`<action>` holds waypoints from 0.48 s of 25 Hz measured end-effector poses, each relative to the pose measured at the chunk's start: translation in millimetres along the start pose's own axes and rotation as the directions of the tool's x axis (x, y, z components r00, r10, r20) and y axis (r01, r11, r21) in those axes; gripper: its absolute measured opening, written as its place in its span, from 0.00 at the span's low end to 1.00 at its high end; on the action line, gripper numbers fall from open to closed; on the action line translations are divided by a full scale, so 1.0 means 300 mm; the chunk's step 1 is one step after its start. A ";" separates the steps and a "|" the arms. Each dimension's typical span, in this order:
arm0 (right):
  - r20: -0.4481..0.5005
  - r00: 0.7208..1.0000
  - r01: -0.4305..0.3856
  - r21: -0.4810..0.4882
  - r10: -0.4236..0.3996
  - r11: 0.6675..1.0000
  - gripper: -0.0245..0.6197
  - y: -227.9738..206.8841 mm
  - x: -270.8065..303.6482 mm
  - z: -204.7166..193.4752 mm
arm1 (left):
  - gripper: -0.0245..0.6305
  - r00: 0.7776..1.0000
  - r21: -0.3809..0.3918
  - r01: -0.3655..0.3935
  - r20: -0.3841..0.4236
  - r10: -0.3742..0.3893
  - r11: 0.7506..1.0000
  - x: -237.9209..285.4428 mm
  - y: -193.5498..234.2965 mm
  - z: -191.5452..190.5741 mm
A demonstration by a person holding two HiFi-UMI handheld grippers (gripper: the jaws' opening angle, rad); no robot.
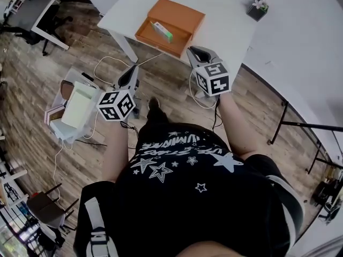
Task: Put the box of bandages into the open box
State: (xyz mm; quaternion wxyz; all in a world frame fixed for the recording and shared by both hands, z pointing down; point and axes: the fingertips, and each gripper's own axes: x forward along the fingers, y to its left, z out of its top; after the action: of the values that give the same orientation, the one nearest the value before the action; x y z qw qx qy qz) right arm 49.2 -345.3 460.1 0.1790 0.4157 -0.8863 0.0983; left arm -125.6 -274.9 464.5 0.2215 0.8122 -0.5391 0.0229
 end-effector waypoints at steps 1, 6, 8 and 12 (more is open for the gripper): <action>-0.002 1.000 -0.002 0.003 0.002 1.000 0.13 0.005 -0.024 -0.015 | 0.07 1.000 0.001 -0.001 -0.001 0.001 1.000 -0.018 -0.020 -0.016; -0.020 1.000 -0.017 0.007 0.017 1.000 0.13 0.050 -0.125 -0.091 | 0.07 1.000 -0.019 -0.023 0.011 0.023 1.000 -0.114 -0.088 -0.083; -0.029 0.999 -0.025 0.007 0.025 1.000 0.13 0.070 -0.160 -0.120 | 0.07 0.999 -0.023 -0.033 0.014 0.034 0.999 -0.152 -0.109 -0.108; -0.035 0.999 -0.038 0.000 0.038 0.999 0.13 0.107 -0.230 -0.162 | 0.07 0.998 -0.026 -0.053 0.019 0.054 0.998 -0.224 -0.153 -0.150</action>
State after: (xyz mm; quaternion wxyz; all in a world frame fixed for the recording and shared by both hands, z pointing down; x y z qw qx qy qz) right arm 76.6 -261.0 476.2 0.1927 0.3971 -0.8907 0.1088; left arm -103.9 -184.6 470.9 0.2258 0.7948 -0.5632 0.0139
